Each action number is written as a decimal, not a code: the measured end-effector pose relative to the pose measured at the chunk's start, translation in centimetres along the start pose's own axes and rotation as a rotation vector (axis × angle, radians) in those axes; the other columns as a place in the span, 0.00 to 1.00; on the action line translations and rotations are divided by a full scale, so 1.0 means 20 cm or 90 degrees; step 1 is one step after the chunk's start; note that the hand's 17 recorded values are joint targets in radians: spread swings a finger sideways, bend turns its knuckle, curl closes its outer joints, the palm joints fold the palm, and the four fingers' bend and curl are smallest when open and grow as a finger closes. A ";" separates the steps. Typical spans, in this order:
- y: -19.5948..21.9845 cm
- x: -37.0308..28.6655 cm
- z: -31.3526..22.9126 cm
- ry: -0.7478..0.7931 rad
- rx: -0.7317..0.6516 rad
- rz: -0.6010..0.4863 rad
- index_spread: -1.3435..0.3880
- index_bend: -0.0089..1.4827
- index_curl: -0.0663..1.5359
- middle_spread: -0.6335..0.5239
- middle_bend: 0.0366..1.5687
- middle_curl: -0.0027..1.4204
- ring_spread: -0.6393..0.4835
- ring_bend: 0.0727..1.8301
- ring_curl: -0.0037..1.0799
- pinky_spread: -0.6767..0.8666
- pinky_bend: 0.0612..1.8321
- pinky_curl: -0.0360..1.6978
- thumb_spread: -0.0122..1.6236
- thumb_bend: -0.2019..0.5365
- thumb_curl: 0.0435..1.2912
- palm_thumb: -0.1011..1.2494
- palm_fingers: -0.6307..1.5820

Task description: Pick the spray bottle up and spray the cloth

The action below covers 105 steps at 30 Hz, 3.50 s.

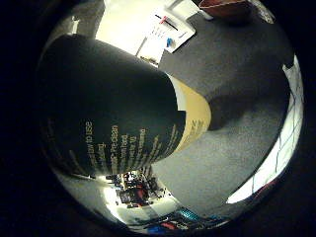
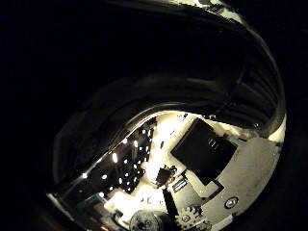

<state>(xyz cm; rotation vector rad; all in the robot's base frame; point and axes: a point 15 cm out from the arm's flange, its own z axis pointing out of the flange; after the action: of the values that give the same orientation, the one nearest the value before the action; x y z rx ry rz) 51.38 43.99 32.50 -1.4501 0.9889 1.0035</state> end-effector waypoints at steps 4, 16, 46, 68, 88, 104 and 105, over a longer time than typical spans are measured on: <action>0.01 0.08 -0.01 0.025 -0.006 0.006 0.59 0.66 0.69 0.29 0.68 0.85 0.32 0.71 0.89 0.33 0.53 0.94 0.66 0.25 0.31 0.69 0.74; 0.00 0.18 -0.05 0.062 0.002 0.016 0.58 0.64 0.69 0.29 0.67 0.84 0.32 0.70 0.88 0.33 0.53 0.91 0.66 0.24 0.32 0.68 0.73; 0.13 0.17 -0.07 0.075 -0.079 0.009 0.54 0.16 0.57 0.37 0.46 0.59 0.40 0.51 0.56 0.24 0.22 0.60 0.66 0.24 0.31 0.63 0.48; 0.16 0.07 -0.15 0.087 -0.138 -0.014 0.61 0.12 0.28 0.58 0.11 0.29 0.65 0.19 0.29 0.70 0.14 0.35 0.66 0.24 0.26 0.58 0.36; 0.08 -0.17 -0.68 0.156 -0.109 -0.068 0.62 0.12 0.24 0.60 0.10 0.25 0.68 0.15 0.25 0.69 0.15 0.24 0.67 0.24 0.25 0.58 0.38; 0.19 -0.38 -1.16 0.215 -0.068 -0.091 0.63 0.12 0.24 0.59 0.10 0.25 0.69 0.13 0.24 0.70 0.14 0.21 0.67 0.24 0.25 0.58 0.40; 0.20 -0.38 -1.19 0.225 -0.069 -0.094 0.63 0.12 0.24 0.59 0.10 0.25 0.69 0.13 0.24 0.70 0.15 0.21 0.67 0.24 0.25 0.58 0.40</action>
<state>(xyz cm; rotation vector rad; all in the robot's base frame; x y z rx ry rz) 46.86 20.44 40.56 -1.8045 1.0704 0.7148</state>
